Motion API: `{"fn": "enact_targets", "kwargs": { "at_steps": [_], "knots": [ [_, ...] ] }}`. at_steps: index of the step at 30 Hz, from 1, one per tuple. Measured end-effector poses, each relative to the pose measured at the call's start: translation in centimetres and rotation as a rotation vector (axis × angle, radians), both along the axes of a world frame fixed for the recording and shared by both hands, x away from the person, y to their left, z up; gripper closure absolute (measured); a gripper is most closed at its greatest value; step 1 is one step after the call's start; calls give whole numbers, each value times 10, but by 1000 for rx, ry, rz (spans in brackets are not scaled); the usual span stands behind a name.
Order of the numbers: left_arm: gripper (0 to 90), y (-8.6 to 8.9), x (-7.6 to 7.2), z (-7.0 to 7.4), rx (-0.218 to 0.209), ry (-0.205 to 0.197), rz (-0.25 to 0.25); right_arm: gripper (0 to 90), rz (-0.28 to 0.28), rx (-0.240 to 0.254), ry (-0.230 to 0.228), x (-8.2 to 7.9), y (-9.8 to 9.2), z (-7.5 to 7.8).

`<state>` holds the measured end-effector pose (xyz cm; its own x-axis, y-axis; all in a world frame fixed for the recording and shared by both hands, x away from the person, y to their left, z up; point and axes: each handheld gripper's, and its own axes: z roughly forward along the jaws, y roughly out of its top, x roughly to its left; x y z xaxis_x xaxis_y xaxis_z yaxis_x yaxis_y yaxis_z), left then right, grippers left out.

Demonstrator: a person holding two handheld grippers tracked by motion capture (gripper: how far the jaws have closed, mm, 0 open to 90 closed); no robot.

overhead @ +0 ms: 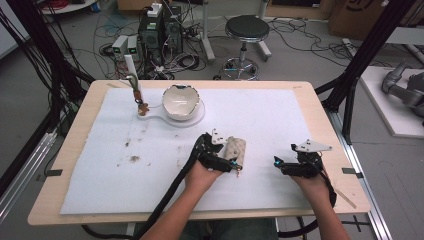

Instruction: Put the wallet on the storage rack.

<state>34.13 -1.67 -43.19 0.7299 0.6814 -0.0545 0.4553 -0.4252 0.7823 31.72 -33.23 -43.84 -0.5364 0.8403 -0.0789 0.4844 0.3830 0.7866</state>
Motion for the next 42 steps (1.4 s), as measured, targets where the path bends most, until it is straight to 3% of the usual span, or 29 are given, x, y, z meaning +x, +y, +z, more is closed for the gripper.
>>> {"fn": "enact_targets", "kwargs": {
  "at_steps": [10,13,16,22,24,26,28,31,36,42],
  "knots": [
    [144,-27,5,-14,1,18,32,175,0,-3,5,0,1,0],
    [128,-36,4,-21,57,36,26,175,3,-5,5,1,1,-1],
    [112,-42,1,-25,110,9,25,175,3,-7,3,1,1,-1],
    [139,-41,0,-24,100,8,19,175,4,-10,3,1,1,-1],
    [203,-40,-2,-23,89,7,10,175,4,-9,4,1,1,-1],
    [330,-38,-4,-23,74,-6,-15,175,2,-7,5,1,1,-1],
    [352,-35,-4,-23,55,-2,-21,175,1,-7,5,1,1,-1],
    [366,-32,-2,-22,53,7,-34,175,5,-7,5,1,1,-1],
    [372,-24,-4,-17,60,-22,-65,175,5,-7,4,2,0,-2],
    [374,-2,-4,0,34,-52,-93,175,14,-12,-4,2,2,-2]
  ]
}}
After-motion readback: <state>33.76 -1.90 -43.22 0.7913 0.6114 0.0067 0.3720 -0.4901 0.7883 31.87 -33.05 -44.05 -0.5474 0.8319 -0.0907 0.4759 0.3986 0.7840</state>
